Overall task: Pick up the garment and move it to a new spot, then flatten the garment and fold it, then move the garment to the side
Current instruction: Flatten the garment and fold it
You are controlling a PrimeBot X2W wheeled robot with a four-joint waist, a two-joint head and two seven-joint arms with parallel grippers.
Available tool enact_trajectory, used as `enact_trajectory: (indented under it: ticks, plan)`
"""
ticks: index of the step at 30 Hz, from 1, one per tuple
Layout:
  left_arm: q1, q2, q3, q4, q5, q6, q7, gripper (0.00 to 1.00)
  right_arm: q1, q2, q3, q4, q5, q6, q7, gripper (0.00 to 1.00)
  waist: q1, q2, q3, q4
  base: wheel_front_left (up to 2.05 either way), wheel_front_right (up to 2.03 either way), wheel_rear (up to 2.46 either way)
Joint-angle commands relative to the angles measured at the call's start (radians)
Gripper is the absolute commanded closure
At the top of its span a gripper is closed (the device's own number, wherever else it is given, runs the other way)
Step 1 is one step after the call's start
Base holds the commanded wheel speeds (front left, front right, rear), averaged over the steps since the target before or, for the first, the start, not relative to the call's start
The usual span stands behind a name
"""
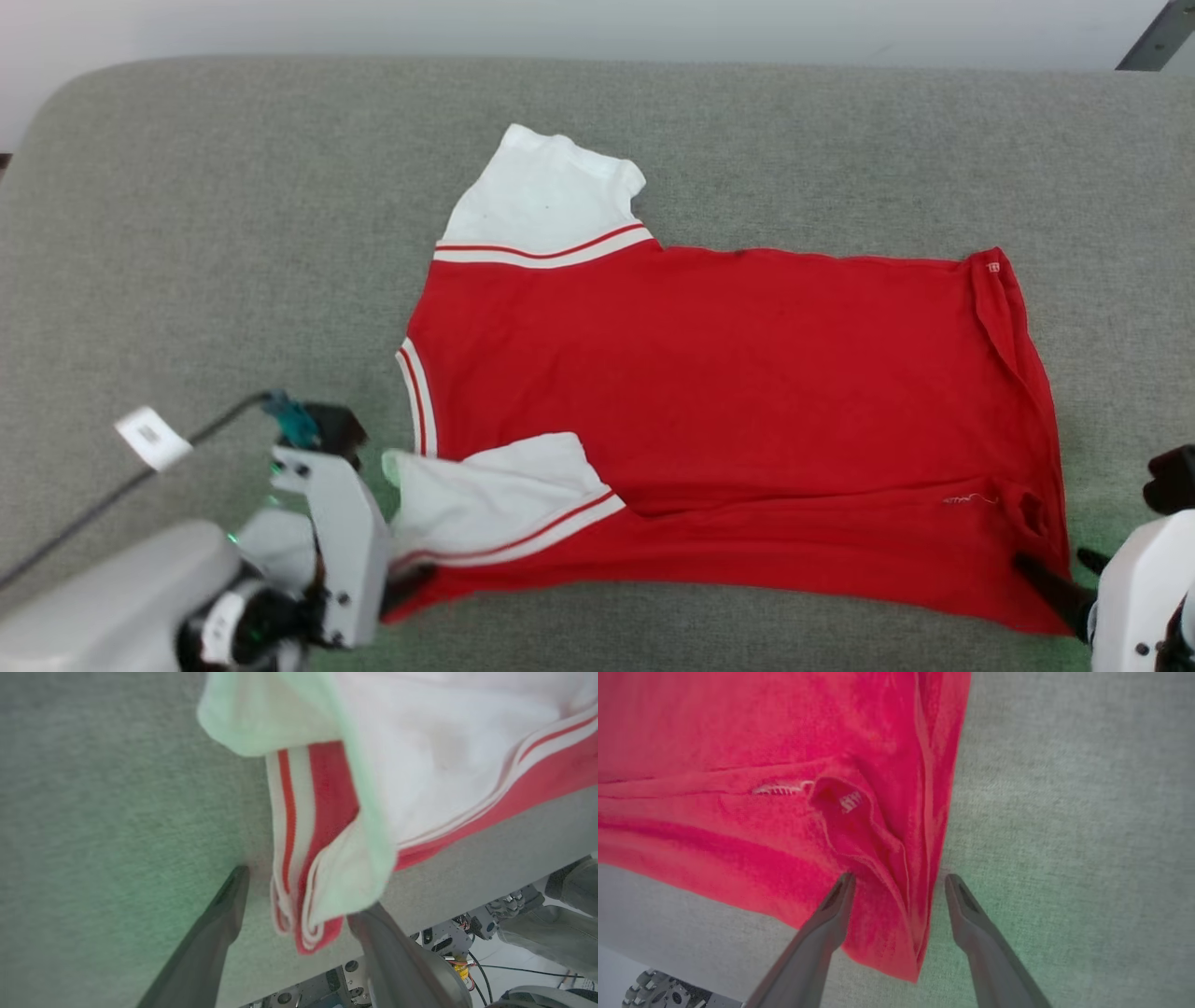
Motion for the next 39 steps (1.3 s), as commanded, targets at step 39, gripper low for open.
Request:
enact_trajectory:
  ticks: [39]
  plan:
    - [-0.695,-0.203,0.111,0.653,0.324,-0.372,-0.173,0.0,-0.375,0.054,0.244,0.171,-0.184,-0.002,-1.063,0.0,0.0,0.0,0.261,-0.228,0.0,0.0,0.0]
